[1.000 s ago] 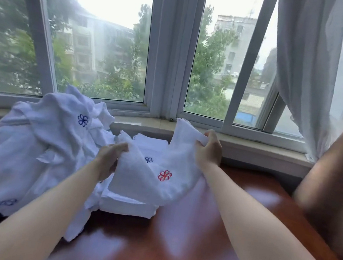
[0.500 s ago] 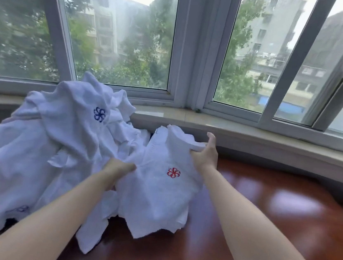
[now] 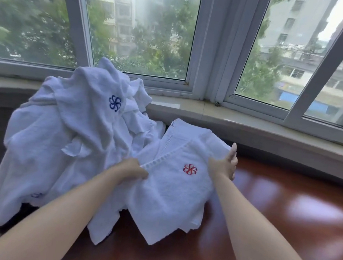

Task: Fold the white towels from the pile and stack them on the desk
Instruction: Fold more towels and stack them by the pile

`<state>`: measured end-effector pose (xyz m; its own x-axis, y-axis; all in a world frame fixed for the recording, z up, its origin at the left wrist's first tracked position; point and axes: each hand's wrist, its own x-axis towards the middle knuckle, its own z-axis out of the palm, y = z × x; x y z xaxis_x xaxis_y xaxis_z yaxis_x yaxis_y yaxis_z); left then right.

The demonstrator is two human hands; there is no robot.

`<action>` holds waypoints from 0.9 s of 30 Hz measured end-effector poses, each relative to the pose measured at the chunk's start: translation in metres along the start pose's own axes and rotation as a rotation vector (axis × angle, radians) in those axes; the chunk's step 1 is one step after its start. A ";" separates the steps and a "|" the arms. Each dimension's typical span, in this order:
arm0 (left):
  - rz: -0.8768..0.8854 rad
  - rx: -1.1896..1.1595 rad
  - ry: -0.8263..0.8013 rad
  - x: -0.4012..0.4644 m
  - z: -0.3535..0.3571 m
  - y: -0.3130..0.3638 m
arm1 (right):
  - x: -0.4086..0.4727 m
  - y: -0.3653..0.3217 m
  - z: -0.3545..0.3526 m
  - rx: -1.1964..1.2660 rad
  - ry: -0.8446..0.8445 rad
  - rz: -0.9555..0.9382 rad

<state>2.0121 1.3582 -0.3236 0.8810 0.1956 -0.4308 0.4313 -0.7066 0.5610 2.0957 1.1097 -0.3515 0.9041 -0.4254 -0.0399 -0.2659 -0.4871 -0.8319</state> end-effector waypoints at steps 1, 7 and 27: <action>0.000 0.019 -0.015 0.002 0.000 0.001 | 0.001 0.001 0.002 -0.057 -0.013 0.013; 0.020 0.068 -0.087 -0.001 -0.003 0.003 | 0.009 0.013 0.007 -0.011 -0.021 0.192; -0.038 -0.676 -0.446 0.020 -0.014 0.014 | 0.104 -0.101 0.025 0.140 -0.073 -0.179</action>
<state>2.0383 1.3613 -0.3146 0.7641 -0.1792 -0.6197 0.6096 -0.1135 0.7845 2.2248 1.1338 -0.2854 0.9559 -0.2828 0.0799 -0.0544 -0.4376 -0.8975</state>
